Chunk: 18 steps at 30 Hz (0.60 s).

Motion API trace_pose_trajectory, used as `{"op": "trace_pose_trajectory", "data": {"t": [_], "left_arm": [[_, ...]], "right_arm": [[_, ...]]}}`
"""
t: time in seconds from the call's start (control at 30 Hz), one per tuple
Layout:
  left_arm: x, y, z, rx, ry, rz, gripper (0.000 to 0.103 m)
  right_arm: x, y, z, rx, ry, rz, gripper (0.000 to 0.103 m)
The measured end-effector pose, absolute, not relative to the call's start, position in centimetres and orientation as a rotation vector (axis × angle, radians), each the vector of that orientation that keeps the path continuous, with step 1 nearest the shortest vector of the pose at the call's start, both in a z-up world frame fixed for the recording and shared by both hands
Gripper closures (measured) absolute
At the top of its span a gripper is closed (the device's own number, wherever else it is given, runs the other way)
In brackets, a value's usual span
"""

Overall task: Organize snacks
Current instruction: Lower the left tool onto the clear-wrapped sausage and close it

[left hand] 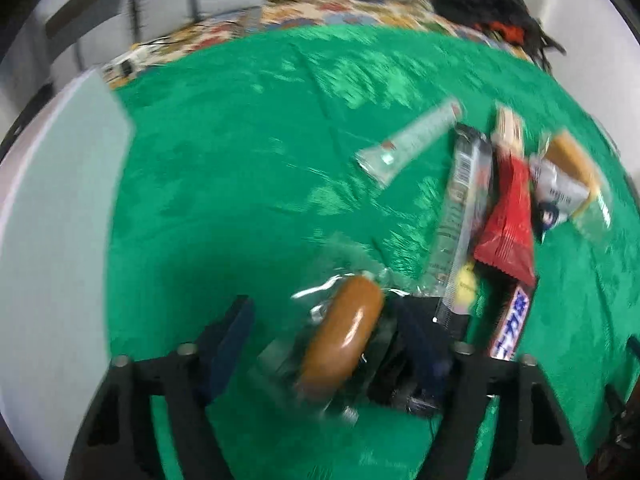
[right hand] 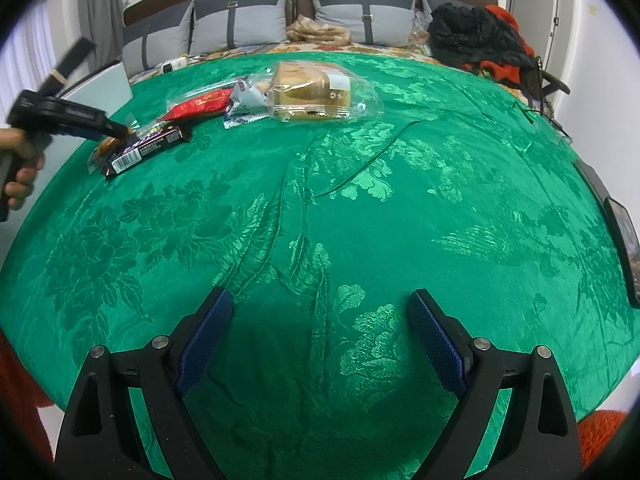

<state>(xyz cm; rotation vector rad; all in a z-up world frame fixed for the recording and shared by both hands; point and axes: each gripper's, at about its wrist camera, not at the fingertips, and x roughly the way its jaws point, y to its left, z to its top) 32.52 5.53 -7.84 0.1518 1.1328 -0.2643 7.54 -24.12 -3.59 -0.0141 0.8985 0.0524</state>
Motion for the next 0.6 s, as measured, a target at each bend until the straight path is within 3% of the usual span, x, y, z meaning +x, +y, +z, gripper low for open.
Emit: {"op": "trace_pose_trajectory", "data": {"t": [0.13, 0.43, 0.5, 0.57, 0.6], "left_arm": [[31.8, 5.3, -7.5, 0.134, 1.108, -0.298, 0.06], [22.6, 6.6, -7.1, -0.06, 1.154, -0.194, 0.063], [20.4, 7.0, -7.1, -0.111, 1.139, -0.159, 0.055], [19.0, 7.1, -7.4, -0.12, 1.114, -0.151, 0.022], [18.5, 6.9, -7.6, -0.107, 1.11, -0.142, 0.02]], "right_arm": [[7.9, -23.9, -3.6, -0.017, 0.893, 0.06, 0.011], [8.2, -23.7, -3.6, -0.018, 0.887, 0.062, 0.011], [8.2, -23.7, -3.6, -0.019, 0.883, 0.062, 0.011], [8.1, -23.6, -3.6, -0.019, 0.881, 0.061, 0.011], [8.1, -23.6, -3.6, -0.019, 0.879, 0.061, 0.011]]}}
